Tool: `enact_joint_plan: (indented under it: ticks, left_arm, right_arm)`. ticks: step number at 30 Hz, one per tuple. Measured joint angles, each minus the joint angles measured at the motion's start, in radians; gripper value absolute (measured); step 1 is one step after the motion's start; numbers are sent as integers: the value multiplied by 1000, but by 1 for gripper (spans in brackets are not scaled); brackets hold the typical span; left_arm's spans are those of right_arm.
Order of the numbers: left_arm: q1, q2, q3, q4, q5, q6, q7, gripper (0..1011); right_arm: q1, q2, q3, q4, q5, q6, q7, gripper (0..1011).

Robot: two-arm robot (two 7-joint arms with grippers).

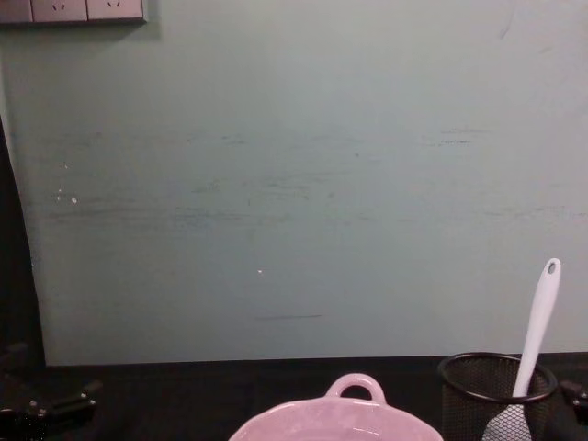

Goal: Use the one hand to pick up the spoon and stir the clear water in the bowl.

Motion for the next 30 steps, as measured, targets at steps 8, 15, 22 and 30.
enact_joint_plan:
  ticks: [8, 15, 22, 30]
  left_arm:
    - [0, 0, 0, 0, 0, 0, 0, 1011]
    - [0, 0, 0, 0, 0, 0, 0, 1011]
    - [0, 0, 0, 0, 0, 0, 0, 1011]
    - [0, 0, 0, 0, 0, 0, 0, 1011]
  right_arm:
    - [0, 0, 0, 0, 0, 0, 0, 1002]
    - [0, 0, 0, 0, 0, 0, 0, 1002]
    - [0, 0, 0, 0, 0, 0, 0, 1002]
    - [0, 0, 0, 0, 0, 0, 0, 1002]
